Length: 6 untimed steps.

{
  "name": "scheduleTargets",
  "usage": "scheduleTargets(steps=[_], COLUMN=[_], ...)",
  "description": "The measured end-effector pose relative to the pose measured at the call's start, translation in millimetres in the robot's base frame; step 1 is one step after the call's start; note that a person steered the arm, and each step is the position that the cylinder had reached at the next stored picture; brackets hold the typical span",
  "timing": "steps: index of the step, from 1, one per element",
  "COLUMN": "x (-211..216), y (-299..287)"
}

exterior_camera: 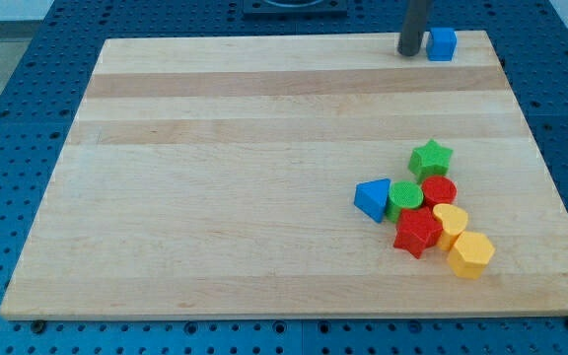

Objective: Point at the blue triangle

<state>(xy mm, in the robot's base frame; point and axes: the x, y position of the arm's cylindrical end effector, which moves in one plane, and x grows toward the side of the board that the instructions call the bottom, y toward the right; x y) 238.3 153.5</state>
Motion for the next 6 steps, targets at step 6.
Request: scheduleTargets(steps=[6], x=[188.2], y=[-87.0])
